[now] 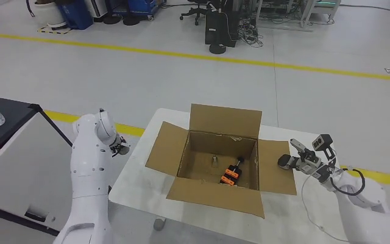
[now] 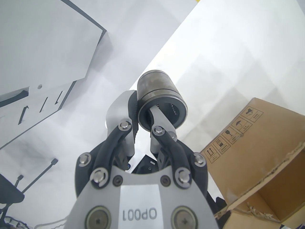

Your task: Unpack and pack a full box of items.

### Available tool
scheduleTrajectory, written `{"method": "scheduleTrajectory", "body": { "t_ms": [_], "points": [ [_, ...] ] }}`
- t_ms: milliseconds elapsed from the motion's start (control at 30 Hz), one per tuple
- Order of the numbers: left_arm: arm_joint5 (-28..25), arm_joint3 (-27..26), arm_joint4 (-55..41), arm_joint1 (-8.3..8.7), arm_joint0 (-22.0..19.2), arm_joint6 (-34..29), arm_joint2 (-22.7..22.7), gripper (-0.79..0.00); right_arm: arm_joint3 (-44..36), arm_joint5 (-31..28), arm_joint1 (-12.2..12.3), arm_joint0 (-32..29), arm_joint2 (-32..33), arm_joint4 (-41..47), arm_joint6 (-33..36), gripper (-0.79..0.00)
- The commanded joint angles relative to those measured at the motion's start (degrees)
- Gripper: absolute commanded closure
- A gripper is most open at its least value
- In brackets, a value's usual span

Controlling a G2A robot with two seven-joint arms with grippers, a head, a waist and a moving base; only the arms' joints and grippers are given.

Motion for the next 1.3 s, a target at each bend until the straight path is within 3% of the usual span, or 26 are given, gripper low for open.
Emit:
{"method": "scheduleTrajectory", "body": {
  "t_ms": [0, 233, 600, 833, 1267],
  "points": [
    [0.00, 3.47, 0.64, -0.75, -1.28, 0.00, -0.60, 0.000, 0.00, 0.00, 0.00, 0.00, 0.00, 0.00, 0.00, -0.785],
    [0.01, 14.46, 6.15, -3.29, -6.43, 0.00, -3.11, 0.000, 0.00, 0.00, 0.00, 0.00, 0.00, 0.00, 0.00, -0.785],
    [0.01, 32.98, 17.51, -6.17, -16.13, 0.00, -15.98, 0.000, 0.00, 0.00, 0.00, 0.00, 0.00, 0.00, 0.00, -0.785],
    [0.00, 37.83, 22.59, -6.60, -19.38, 0.00, -24.18, 0.000, 0.00, 0.00, 0.00, 0.00, 0.00, 0.00, 0.00, -0.785],
    [-0.01, 42.50, 28.15, -6.64, -22.72, 0.00, -34.22, 0.000, 0.00, 0.00, 0.00, 0.00, 0.00, 0.00, 0.00, -0.785]
  ]
}}
